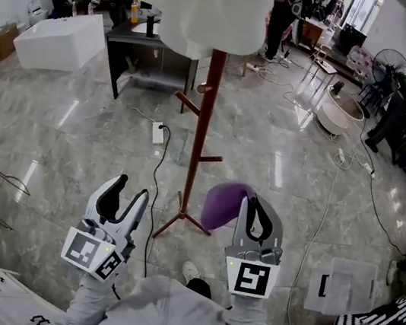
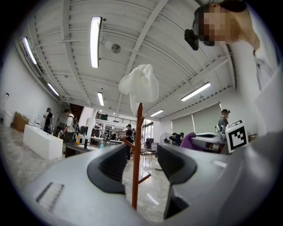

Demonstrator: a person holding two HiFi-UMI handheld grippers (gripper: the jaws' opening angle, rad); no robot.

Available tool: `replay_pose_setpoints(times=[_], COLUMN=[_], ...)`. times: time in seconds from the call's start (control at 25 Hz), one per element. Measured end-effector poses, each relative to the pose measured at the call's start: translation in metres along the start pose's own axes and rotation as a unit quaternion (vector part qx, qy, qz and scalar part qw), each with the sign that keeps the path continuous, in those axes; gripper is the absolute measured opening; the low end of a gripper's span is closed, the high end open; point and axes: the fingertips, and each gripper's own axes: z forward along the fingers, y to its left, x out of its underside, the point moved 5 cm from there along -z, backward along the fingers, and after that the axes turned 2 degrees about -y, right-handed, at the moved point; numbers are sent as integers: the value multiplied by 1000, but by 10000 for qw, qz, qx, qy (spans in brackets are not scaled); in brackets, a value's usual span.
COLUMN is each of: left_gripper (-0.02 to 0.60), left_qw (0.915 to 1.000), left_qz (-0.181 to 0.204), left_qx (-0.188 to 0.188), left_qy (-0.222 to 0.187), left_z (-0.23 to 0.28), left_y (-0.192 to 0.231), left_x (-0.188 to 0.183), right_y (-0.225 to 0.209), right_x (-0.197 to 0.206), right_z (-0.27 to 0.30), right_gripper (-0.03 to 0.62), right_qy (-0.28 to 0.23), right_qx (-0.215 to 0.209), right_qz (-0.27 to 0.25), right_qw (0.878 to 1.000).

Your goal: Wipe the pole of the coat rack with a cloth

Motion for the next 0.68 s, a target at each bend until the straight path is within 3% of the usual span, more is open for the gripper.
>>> replay_pose_setpoints(times=[0.68], left_gripper=[233], left_qw=[10000], left_qz=[-78], left_qx=[18], left_qy=[-10], left_z=[2], left_y=[-2], left_x=[5], right_y=[-1], right_x=[6], right_z=[-2], right_gripper=[28], right_qy=[209], right_qx=[-11], right_qz=[-24], right_qw=[9998])
